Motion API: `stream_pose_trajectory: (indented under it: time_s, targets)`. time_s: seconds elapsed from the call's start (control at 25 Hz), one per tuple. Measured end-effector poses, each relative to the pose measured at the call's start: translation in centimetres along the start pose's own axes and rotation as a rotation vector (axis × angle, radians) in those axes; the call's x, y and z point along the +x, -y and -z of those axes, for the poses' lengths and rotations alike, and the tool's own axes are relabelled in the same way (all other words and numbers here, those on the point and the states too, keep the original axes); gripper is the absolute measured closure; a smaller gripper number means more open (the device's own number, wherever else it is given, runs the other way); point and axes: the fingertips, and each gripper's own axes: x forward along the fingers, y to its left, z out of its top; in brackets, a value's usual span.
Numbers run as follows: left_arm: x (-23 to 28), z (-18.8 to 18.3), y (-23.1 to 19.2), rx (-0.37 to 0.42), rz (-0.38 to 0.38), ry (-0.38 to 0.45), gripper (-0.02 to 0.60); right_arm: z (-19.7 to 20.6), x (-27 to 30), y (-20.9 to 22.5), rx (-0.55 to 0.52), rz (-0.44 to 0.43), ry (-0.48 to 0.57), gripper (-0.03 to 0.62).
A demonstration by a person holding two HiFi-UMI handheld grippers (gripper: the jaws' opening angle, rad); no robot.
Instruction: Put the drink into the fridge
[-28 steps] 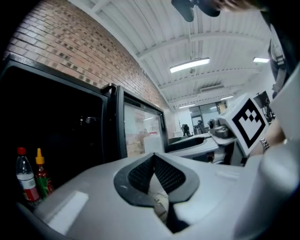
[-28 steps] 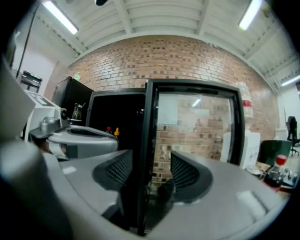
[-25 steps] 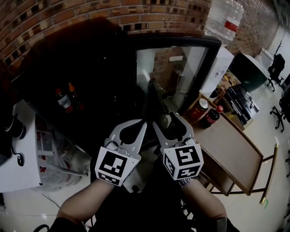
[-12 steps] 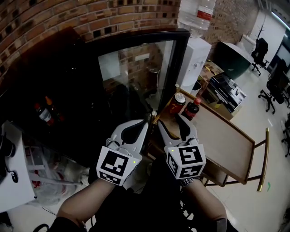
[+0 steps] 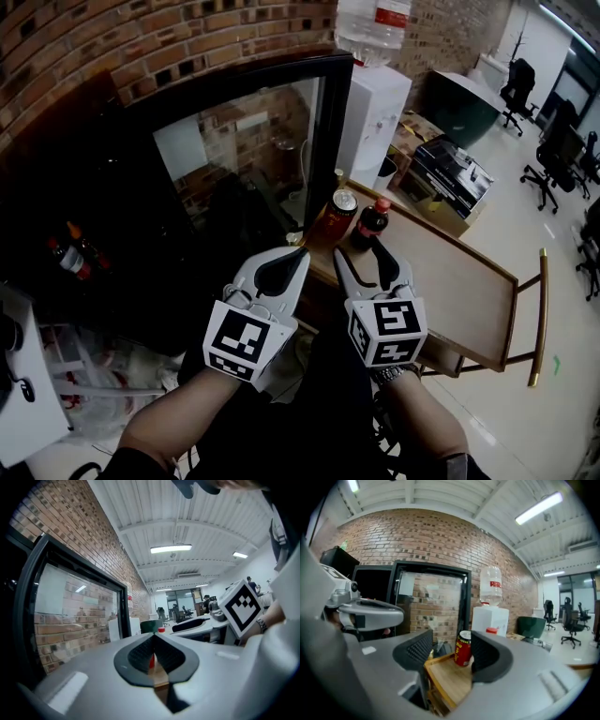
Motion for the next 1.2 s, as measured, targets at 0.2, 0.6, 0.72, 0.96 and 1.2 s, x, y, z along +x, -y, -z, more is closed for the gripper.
stream_pose_trajectory:
  time_s: [0.2,0.6,0.72,0.96,1.2]
  targets:
    - [2.4,0.0,1.0,-0.007,0.042,-0.003,0.578,0.9,0.2,2.7,0.007,0.049,-0.026,0.341]
    - [6.7,0.8,2.2,-0.021,0.106,-0.023,0.578,2.8,1.8,6.4,0.026,0.093,-0.085,0.336]
    - [7.5,1.1,2.4,-0.021,0.118,-0.029,0.578,3.5,2.7,7.0,0.031,0.09,-0.105,0.319]
    - [8.5,2.0,1.9,-0.031,0.122,-0.051,0.578,4.7,5.0,8.5,0.041,0.087,-0.142,0.307]
    - [9.1,2.8,1.3,-0.049,0.11,-0.068,0.578,6.5,6.8,9.2,0.055,0.065,-0.181,0.296]
